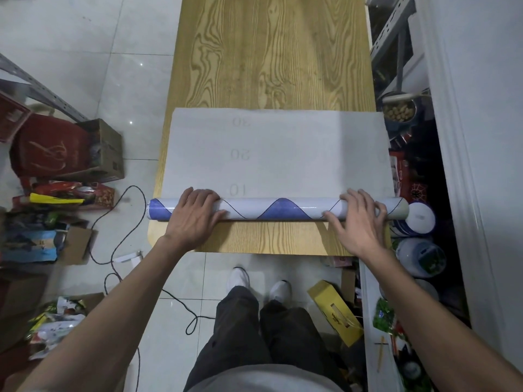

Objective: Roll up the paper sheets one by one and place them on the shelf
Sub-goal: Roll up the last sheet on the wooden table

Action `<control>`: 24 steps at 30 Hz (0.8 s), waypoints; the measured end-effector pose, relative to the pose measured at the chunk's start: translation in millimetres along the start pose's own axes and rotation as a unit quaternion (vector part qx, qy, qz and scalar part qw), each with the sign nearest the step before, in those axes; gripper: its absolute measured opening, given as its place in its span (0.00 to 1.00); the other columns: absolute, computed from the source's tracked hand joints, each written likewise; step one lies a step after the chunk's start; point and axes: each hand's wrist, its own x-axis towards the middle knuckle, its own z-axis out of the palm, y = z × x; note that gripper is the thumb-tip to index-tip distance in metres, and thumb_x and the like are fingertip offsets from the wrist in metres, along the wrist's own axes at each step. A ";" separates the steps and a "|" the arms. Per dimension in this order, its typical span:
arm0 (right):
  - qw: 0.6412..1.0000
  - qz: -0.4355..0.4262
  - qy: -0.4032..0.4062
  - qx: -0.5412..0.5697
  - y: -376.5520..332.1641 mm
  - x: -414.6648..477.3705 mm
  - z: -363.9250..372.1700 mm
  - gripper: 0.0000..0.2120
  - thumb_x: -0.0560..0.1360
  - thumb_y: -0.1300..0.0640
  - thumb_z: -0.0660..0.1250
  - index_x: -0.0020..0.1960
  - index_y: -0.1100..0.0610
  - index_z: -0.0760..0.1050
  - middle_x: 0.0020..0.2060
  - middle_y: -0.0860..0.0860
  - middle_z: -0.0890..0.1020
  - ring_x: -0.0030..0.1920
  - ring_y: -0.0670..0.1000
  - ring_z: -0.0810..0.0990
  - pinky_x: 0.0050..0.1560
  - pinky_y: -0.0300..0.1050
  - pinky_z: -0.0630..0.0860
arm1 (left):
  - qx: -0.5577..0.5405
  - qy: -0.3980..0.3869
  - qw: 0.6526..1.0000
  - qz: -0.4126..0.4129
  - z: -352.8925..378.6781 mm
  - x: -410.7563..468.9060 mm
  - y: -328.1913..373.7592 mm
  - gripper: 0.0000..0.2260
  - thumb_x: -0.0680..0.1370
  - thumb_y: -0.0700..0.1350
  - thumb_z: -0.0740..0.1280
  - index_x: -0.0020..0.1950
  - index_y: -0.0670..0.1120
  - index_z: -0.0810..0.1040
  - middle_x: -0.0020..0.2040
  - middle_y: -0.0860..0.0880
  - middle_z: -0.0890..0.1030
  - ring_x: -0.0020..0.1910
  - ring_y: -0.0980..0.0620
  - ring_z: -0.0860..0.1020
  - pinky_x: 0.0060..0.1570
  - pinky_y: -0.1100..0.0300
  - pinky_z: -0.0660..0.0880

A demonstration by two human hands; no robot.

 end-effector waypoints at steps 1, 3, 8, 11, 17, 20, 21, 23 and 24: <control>1.000 -0.003 -0.006 -0.010 0.0 -0.8 0.2 0.34 0.75 0.30 0.59 0.69 0.54 0.69 0.71 0.55 0.69 0.74 0.56 0.63 0.69 0.57 0.56 | 0.007 0.002 1.000 0.004 0.2 -0.4 0.1 0.27 0.80 0.63 0.58 0.62 0.41 0.76 0.59 0.41 0.77 0.54 0.38 0.75 0.65 0.45 0.66; 0.999 -0.002 -0.011 -0.033 -0.4 -1.1 -0.9 0.37 0.73 0.28 0.62 0.71 0.54 0.68 0.69 0.57 0.68 0.70 0.58 0.65 0.67 0.57 0.57 | 0.023 -0.008 1.000 0.000 -0.8 0.9 0.2 0.31 0.77 0.67 0.63 0.65 0.42 0.76 0.58 0.40 0.75 0.53 0.38 0.74 0.61 0.44 0.69; 0.999 0.012 0.000 -0.039 -4.2 3.4 -4.5 0.32 0.78 0.31 0.53 0.70 0.55 0.68 0.63 0.54 0.75 0.67 0.56 0.67 0.65 0.58 0.60 | 0.024 -0.031 0.999 -0.013 -3.3 5.7 0.4 0.27 0.80 0.63 0.51 0.62 0.44 0.75 0.49 0.44 0.79 0.46 0.40 0.77 0.58 0.48 0.67; 1.000 0.017 -0.013 -0.007 -4.1 1.1 -2.0 0.32 0.78 0.32 0.53 0.69 0.54 0.69 0.72 0.55 0.70 0.75 0.55 0.60 0.70 0.57 0.54 | 0.018 -0.036 0.999 -0.002 2.9 1.9 1.1 0.25 0.81 0.62 0.51 0.62 0.45 0.75 0.54 0.44 0.80 0.52 0.41 0.78 0.65 0.48 0.64; 0.997 0.010 -0.030 -0.077 -2.7 -2.4 -3.5 0.40 0.74 0.29 0.56 0.75 0.55 0.62 0.66 0.58 0.69 0.66 0.59 0.66 0.66 0.59 0.61 | 0.043 -0.006 0.999 0.009 0.9 2.9 -1.3 0.31 0.77 0.68 0.56 0.67 0.45 0.75 0.54 0.42 0.76 0.48 0.39 0.74 0.56 0.46 0.69; 0.999 0.017 -0.015 -0.036 -3.0 -0.5 -3.9 0.34 0.77 0.31 0.53 0.70 0.56 0.67 0.67 0.55 0.73 0.71 0.57 0.66 0.69 0.59 0.60 | 0.033 -0.002 0.999 0.011 0.0 5.3 -4.4 0.25 0.81 0.62 0.52 0.62 0.45 0.75 0.49 0.44 0.79 0.45 0.40 0.77 0.56 0.48 0.67; 1.000 0.013 -0.012 -0.022 -2.9 -1.3 -3.0 0.32 0.78 0.32 0.52 0.69 0.56 0.67 0.69 0.54 0.72 0.74 0.56 0.63 0.70 0.59 0.58 | 0.028 -0.004 0.999 0.015 0.7 5.2 -4.7 0.24 0.82 0.60 0.51 0.61 0.45 0.75 0.48 0.44 0.80 0.45 0.40 0.77 0.58 0.48 0.66; 1.000 0.010 -0.016 -0.019 -3.0 -3.3 -1.3 0.32 0.78 0.32 0.54 0.72 0.55 0.66 0.74 0.56 0.66 0.77 0.58 0.58 0.71 0.59 0.54 | 0.016 -0.005 1.000 0.022 4.6 4.5 -3.8 0.24 0.82 0.61 0.51 0.60 0.44 0.76 0.52 0.44 0.80 0.49 0.40 0.77 0.61 0.48 0.65; 0.999 0.013 -0.019 -0.026 -3.6 -4.1 -1.0 0.35 0.76 0.31 0.56 0.73 0.54 0.65 0.74 0.58 0.65 0.76 0.59 0.58 0.71 0.60 0.54 | 0.013 -0.002 1.000 0.021 6.0 3.9 -3.0 0.26 0.80 0.64 0.53 0.60 0.44 0.76 0.55 0.44 0.78 0.52 0.40 0.76 0.61 0.48 0.66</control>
